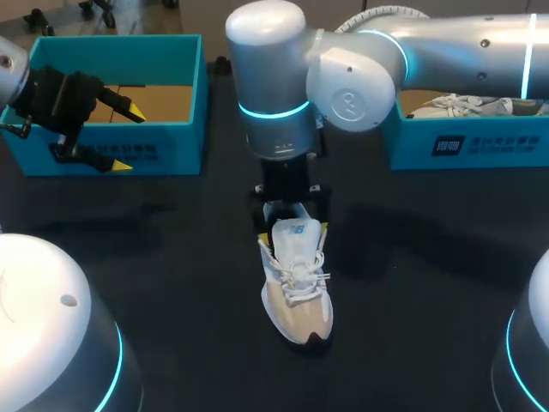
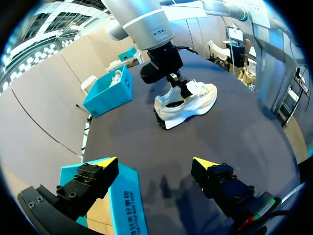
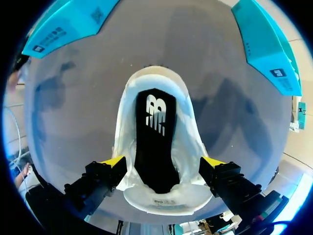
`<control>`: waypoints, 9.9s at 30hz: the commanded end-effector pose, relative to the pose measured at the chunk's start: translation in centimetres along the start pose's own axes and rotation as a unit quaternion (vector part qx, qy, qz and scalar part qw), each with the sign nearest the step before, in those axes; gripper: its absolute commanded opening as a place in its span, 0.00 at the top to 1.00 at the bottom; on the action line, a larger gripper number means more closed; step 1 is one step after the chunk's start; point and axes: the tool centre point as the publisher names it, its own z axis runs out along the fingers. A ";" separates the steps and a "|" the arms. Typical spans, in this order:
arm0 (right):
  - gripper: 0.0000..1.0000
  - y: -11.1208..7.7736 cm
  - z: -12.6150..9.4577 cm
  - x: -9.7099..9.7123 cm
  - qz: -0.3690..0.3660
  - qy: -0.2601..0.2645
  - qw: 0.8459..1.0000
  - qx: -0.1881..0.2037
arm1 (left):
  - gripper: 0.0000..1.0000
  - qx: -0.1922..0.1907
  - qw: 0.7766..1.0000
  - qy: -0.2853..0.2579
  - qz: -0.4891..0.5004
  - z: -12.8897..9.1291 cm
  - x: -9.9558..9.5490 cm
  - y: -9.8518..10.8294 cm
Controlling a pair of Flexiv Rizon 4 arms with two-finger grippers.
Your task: Take the shoe out of the shoebox, open the shoe tongue, remove and reinsert the insole, then place the shoe into the shoebox
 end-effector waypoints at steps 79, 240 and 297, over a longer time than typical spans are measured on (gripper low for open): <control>0.74 -2.8 -1.9 -0.5 0.042 -0.026 0.998 -0.039 | 0.00 -0.002 1.000 0.001 0.000 -0.1 0.0 0.0; 1.00 8.3 -22.3 -6.1 -0.684 -0.197 0.691 -0.129 | 0.00 -0.002 1.000 0.001 0.000 -0.1 0.0 0.0; 1.00 24.6 -23.2 -33.5 -0.693 -0.222 0.683 -0.066 | 0.00 -0.002 1.000 0.001 0.000 -0.1 0.0 0.0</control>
